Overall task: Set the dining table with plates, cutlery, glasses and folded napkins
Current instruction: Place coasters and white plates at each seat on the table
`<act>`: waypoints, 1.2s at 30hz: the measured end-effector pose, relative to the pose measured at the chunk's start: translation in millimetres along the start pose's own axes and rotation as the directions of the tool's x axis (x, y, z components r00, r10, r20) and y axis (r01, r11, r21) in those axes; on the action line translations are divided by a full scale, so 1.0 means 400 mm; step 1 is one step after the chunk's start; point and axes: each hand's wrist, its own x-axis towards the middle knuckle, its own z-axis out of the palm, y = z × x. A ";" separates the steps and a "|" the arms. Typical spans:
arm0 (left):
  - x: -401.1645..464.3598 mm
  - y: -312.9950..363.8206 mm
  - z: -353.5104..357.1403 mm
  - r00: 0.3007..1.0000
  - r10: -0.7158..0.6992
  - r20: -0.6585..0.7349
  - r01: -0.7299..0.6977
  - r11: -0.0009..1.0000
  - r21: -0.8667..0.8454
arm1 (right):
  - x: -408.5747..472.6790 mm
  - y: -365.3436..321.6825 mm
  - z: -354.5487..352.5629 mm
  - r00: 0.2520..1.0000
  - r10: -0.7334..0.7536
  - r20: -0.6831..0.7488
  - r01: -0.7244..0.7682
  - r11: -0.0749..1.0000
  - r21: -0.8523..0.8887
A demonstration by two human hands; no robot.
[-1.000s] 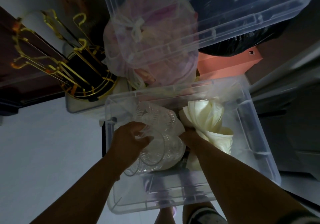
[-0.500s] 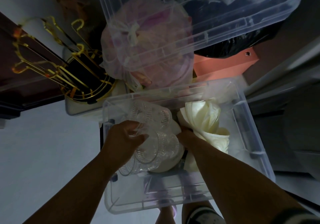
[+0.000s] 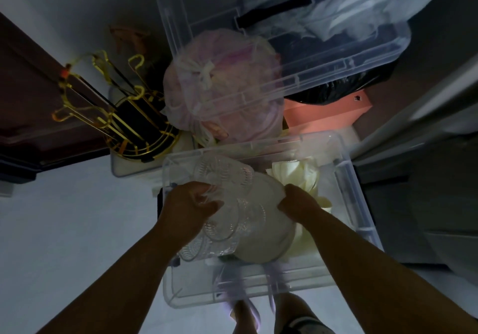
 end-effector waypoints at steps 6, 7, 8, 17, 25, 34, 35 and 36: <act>0.002 0.017 0.012 0.999 0.036 0.028 -0.037 0.999 0.038 | -0.101 -0.014 -0.127 0.977 0.054 -0.205 -0.087 0.984 -0.156; 0.007 0.012 0.019 0.999 0.030 0.022 -0.031 0.998 0.048 | -0.117 -0.018 -0.148 0.974 0.065 -0.218 -0.105 0.978 -0.180; 0.015 0.005 0.027 1.000 0.021 0.018 -0.022 0.998 0.062 | -0.129 -0.019 -0.166 0.970 0.075 -0.231 -0.123 0.971 -0.204; 0.092 -0.086 0.125 0.996 0.006 0.089 -0.036 0.940 0.341 | -0.166 -0.005 -0.237 0.937 0.001 -0.350 -0.108 0.951 -0.288; 0.139 -0.143 0.228 0.993 -0.044 0.112 -0.027 0.826 0.564 | -0.156 0.010 -0.257 0.954 -0.024 -0.297 -0.087 0.931 -0.354; 0.163 -0.193 0.297 0.984 -0.111 0.141 -0.018 0.722 0.691 | -0.110 0.028 -0.237 0.978 0.032 -0.205 -0.082 0.966 -0.244; 0.163 -0.196 0.302 0.983 -0.104 0.150 -0.034 0.704 0.710 | -0.105 0.030 -0.233 0.979 0.034 -0.201 -0.081 0.970 -0.230; 0.162 -0.197 0.308 0.983 -0.088 0.163 -0.060 0.683 0.728 | -0.101 0.031 -0.229 0.979 0.035 -0.199 -0.079 0.972 -0.220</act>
